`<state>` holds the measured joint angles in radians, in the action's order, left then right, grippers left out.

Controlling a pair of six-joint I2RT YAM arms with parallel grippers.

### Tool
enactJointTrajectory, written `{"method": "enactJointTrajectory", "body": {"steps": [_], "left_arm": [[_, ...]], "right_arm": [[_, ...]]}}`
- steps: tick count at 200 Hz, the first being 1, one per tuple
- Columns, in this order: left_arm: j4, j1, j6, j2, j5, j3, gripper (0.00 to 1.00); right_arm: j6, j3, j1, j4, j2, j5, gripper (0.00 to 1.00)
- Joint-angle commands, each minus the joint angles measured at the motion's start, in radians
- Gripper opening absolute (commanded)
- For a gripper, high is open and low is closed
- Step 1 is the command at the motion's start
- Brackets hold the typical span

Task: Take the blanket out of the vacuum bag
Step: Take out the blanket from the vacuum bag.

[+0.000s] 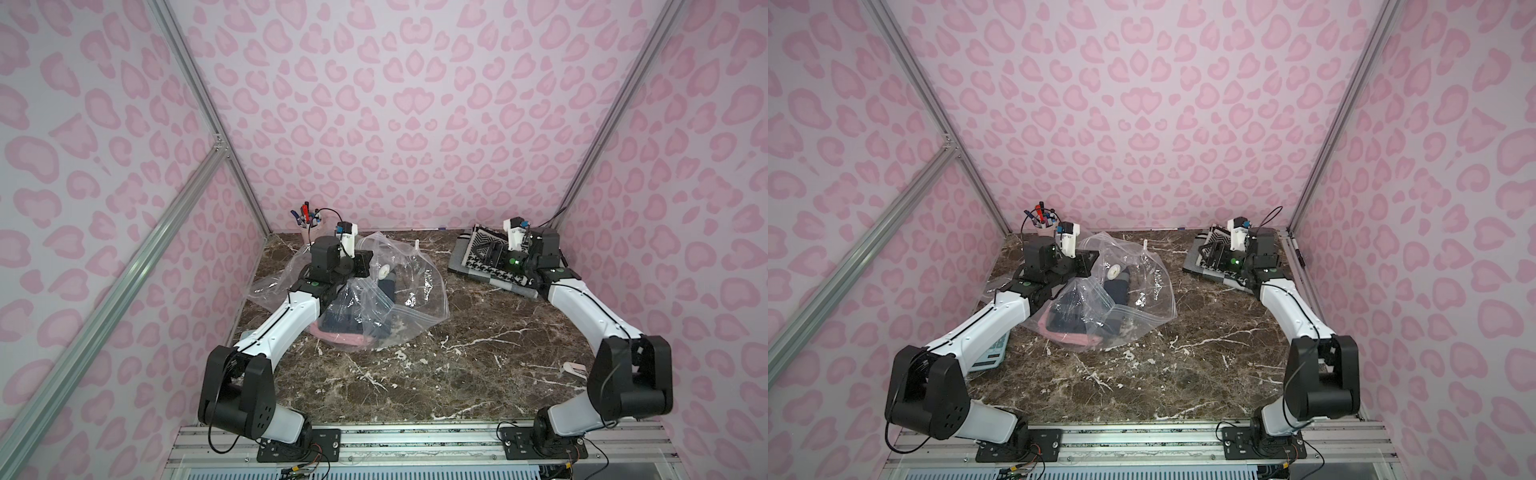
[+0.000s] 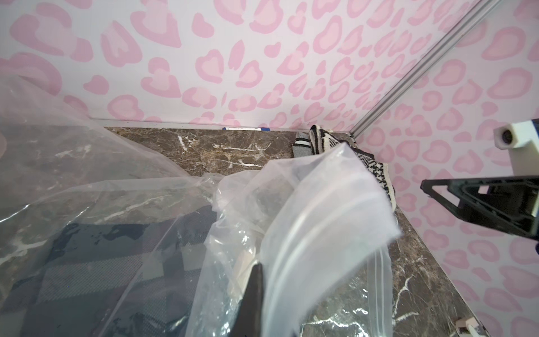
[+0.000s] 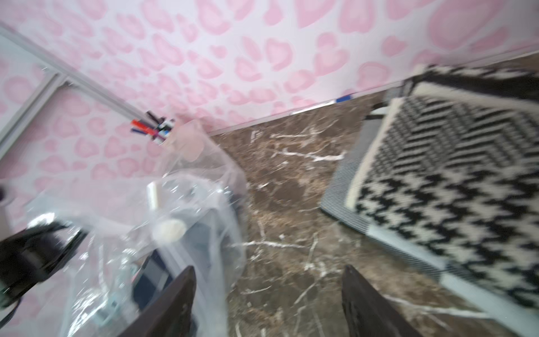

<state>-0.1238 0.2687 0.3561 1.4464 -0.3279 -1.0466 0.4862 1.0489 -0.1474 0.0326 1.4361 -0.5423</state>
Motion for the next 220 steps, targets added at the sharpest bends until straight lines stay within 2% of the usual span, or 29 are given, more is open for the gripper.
{"method": "enactJointTrajectory", "body": {"steps": [1, 26, 53, 84, 141, 183, 220], "left_arm": [[-0.038, -0.001, -0.039, -0.044, -0.022, 0.027, 0.04], [-0.01, 0.002, -0.046, -0.104, -0.006, 0.06, 0.04], [0.019, 0.002, -0.052, -0.151, 0.01, 0.072, 0.04], [0.048, 0.003, -0.064, -0.173, 0.026, 0.072, 0.04], [0.041, 0.004, -0.065, -0.202, 0.038, 0.096, 0.04], [0.016, 0.005, -0.052, -0.218, 0.032, 0.125, 0.04], [0.017, 0.006, -0.057, -0.228, 0.031, 0.133, 0.04]], "right_arm": [[0.101, -0.148, -0.061, -0.015, -0.135, 0.026, 0.8], [0.224, -0.302, -0.172, -0.145, -0.255, 0.022, 0.8], [0.223, -0.318, -0.313, -0.186, -0.224, 0.107, 0.83], [0.257, -0.267, -0.405, -0.272, -0.097, 0.09, 0.79], [0.316, -0.056, -0.564, -0.33, 0.213, 0.135, 0.79], [0.375, -0.003, -0.596, -0.469, 0.435, 0.173, 0.78], [0.355, 0.049, -0.599, -0.484, 0.547, 0.223, 0.78]]}}
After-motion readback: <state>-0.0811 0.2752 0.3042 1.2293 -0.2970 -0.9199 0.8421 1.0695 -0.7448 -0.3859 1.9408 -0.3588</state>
